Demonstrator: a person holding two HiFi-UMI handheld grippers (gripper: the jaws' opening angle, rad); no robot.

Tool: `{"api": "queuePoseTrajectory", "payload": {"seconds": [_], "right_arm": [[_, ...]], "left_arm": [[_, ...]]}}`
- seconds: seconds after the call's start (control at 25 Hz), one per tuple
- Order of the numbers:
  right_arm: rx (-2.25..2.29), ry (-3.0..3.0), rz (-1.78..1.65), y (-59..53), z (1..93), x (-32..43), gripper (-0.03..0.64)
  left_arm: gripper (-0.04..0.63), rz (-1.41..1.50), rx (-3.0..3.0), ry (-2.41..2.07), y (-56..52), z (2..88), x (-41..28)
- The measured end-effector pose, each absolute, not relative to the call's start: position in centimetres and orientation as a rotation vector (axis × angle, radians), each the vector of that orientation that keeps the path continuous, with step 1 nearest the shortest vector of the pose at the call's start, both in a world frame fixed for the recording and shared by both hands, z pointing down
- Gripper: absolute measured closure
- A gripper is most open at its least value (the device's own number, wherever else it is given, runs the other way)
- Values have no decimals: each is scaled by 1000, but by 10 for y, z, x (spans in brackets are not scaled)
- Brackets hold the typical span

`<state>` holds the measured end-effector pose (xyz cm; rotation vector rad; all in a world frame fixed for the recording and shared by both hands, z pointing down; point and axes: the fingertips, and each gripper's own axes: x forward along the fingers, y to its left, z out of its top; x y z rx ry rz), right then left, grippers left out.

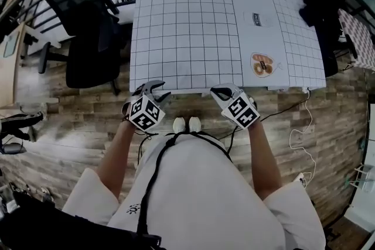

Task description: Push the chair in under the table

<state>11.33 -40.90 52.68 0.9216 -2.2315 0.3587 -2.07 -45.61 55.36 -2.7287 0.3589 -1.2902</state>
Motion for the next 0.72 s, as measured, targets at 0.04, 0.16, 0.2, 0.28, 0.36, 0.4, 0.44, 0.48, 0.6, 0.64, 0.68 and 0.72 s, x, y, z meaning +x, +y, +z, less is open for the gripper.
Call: {"api": "queuePoseTrajectory", "payload": {"seconds": [0.04, 0.16, 0.2, 0.28, 0.36, 0.4, 0.44, 0.48, 0.6, 0.64, 0.68, 0.72], "right_arm": [[972, -2267, 397, -407, 522, 113, 611], [1123, -2356, 498, -404, 508, 113, 612], [1170, -2378, 524, -405, 503, 113, 612], [1251, -2414, 564, -404, 494, 114, 612], [1314, -2448, 595, -404, 485, 115, 612], [1338, -2459, 607, -403, 482, 115, 612], [1352, -2463, 617, -402, 480, 116, 612], [1359, -2463, 624, -399, 479, 115, 612], [1371, -2457, 644, -394, 481, 116, 612], [1378, -2462, 647, -396, 479, 117, 612], [1385, -2468, 647, -398, 477, 118, 612], [1392, -2473, 646, -400, 475, 119, 612]], "left_arm": [[435, -1248, -2792, 419, -456, 546, -20], [484, -1137, -2958, 584, -452, 527, -18], [497, -1100, -2998, 629, -451, 521, -18], [561, -1030, -3058, 705, -447, 515, -18], [588, -987, -3091, 756, -444, 513, -20], [588, -975, -3101, 768, -443, 511, -20], [588, -965, -3111, 776, -441, 509, -21], [588, -956, -3126, 781, -439, 508, -22], [588, -926, -3162, 806, -433, 505, -26], [588, -915, -3165, 816, -435, 504, -27], [588, -905, -3165, 826, -437, 502, -27], [588, -897, -3163, 835, -438, 501, -27]]}}
